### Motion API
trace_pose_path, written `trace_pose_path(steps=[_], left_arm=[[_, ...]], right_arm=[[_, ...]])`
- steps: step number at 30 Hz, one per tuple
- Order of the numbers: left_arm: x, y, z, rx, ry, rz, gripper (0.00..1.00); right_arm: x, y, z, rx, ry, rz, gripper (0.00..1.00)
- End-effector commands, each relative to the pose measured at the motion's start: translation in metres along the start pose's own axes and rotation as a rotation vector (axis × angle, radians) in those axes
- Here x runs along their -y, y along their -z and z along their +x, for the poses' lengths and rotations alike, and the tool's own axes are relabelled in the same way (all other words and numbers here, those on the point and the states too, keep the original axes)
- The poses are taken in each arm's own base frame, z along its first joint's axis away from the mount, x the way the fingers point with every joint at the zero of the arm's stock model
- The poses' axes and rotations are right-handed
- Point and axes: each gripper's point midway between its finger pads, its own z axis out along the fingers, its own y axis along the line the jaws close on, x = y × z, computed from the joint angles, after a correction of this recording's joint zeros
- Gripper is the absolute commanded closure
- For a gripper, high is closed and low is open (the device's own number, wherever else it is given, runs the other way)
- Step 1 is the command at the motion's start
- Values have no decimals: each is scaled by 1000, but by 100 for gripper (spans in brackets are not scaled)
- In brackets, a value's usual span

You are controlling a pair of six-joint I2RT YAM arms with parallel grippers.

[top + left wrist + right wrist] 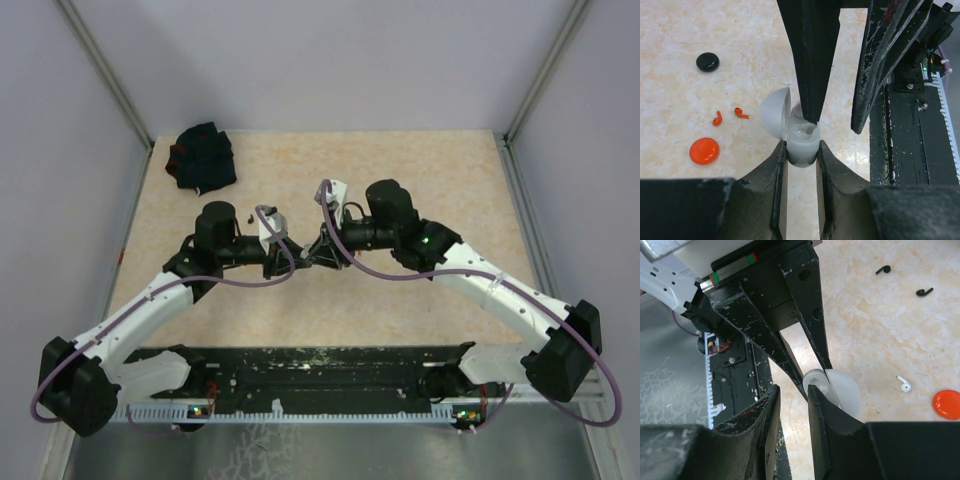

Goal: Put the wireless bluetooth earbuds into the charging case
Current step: Adjust the earbud with the charging case, then move the earbud to the center of the board.

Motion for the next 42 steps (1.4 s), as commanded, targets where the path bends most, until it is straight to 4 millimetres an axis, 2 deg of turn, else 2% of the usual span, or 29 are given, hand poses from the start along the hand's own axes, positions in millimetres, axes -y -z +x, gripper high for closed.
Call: trace_pose_path(steps=[1, 5, 10, 14, 17, 24, 31, 35, 42], left_arm=[[4, -1, -16, 30, -25, 32, 100], [4, 0, -16, 34, -27, 30, 100], [-1, -1, -15, 35, -19, -4, 100], [-18, 1, -10, 24, 18, -109, 100], [-40, 7, -3, -2, 64, -257, 100], [-94, 43, 10, -38, 181, -613, 99], [-136, 86, 27, -27, 377, -781, 99], [-147, 102, 28, 13, 450, -797, 99], [-148, 114, 24, 13, 424, -838, 99]], right_arm=[[3, 5, -1, 0, 57, 32, 71], [13, 12, 2, -12, 67, 104, 71], [5, 21, -11, 53, 101, 105, 71], [3, 30, -23, 123, 132, 128, 68], [18, 29, -18, 123, 120, 202, 67], [80, 10, 22, 39, 42, 437, 65], [119, -31, 62, -43, -7, 495, 65], [135, -52, 82, -101, -19, 525, 65], [161, -83, 111, -192, -1, 580, 65]])
